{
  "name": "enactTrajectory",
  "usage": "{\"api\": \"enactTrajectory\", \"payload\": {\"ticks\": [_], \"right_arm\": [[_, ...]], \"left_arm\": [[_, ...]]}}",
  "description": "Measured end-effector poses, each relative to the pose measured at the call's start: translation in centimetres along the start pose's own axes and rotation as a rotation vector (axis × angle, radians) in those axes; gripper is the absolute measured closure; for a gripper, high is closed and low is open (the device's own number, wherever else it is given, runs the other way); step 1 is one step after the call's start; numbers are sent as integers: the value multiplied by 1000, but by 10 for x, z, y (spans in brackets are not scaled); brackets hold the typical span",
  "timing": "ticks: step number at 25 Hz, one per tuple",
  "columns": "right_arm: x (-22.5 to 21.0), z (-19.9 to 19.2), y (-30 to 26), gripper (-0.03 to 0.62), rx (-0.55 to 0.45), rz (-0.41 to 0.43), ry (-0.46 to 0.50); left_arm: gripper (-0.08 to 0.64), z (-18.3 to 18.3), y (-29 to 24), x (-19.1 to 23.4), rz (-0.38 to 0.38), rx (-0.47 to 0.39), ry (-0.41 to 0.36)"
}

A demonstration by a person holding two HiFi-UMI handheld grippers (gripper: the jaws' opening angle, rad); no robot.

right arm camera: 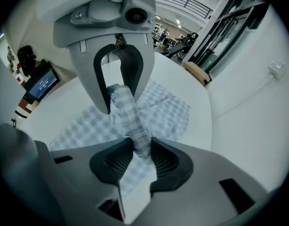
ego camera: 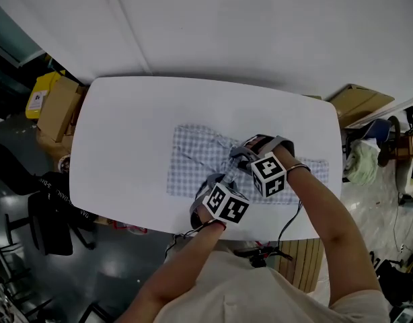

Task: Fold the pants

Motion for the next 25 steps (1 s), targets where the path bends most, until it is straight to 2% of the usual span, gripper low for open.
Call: {"api": "enactTrajectory", "payload": {"ticks": [3, 5, 7, 12, 14, 17, 20, 22, 25], "right_arm": [[6, -10, -5, 457, 22, 24, -30], [9, -18, -4, 423, 48, 49, -26], [11, -25, 0, 411, 71, 74, -22], [14, -40, 22, 407, 139, 145, -34], [5, -34, 25, 430, 118, 116, -73], [-10, -16, 14, 508, 83, 41, -137], [-12, -12, -5, 552, 127, 35, -209], [-3, -22, -14, 555, 187, 80, -249], [13, -43, -16, 563, 253, 122, -284]], "left_arm": [[437, 0, -10, -8, -46, 13, 2], [377, 5, -12, -15, -102, 11, 21], [353, 8, -10, -26, -152, 1, 34], [345, 15, 13, -64, -262, -66, 3], [345, 14, 19, -64, -244, -80, -8], [345, 8, 14, -41, -158, -60, 1], [345, 1, -5, -24, -116, -17, 21], [345, 1, -19, -26, -136, -14, 27], [347, 11, -28, -51, -254, -94, 54]]}}
Point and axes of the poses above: the fingertips, and each gripper's own axes: y backward along the fingers, x to its left, z out of its top, the point moved 3 cm from there along y, backward along the fingers, and after that the axes turned 7 degrees about -y, right-handed, at the moved point
